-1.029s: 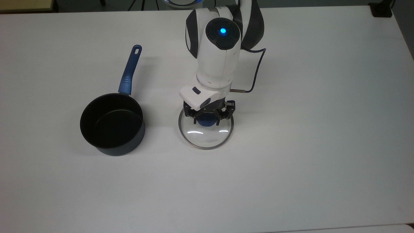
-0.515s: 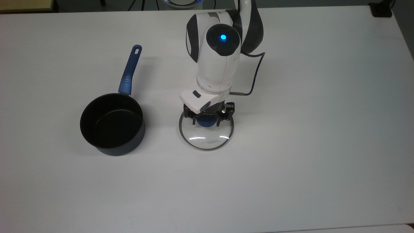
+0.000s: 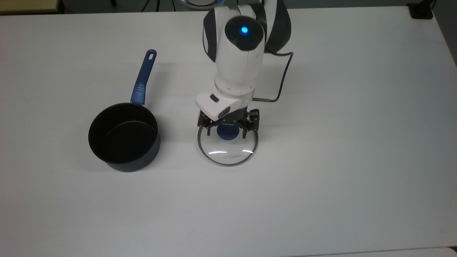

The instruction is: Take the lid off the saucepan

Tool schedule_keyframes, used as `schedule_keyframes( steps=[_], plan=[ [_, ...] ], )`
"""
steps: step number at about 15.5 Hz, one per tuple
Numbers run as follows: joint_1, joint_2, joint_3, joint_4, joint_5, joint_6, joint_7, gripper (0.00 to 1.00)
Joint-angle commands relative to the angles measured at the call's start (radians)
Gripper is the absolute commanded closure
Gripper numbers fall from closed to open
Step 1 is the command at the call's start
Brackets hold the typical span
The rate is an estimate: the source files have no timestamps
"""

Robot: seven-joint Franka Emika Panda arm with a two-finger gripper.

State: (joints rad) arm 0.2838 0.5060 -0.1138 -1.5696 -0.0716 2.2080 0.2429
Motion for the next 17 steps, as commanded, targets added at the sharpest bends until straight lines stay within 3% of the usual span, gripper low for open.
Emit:
schedule_keyframes(
  steps=[1,7,10,17],
  plan=[
    [-0.018,-0.122,-0.006,-0.029,0.0,-0.135,0.01,0.0],
    [-0.124,-0.319,0.019,-0.043,0.001,-0.414,-0.051,0.0],
    [-0.224,-0.38,0.071,-0.043,0.001,-0.505,-0.126,0.0],
    [-0.236,-0.396,0.075,-0.04,0.001,-0.557,-0.152,0.0]
  ],
)
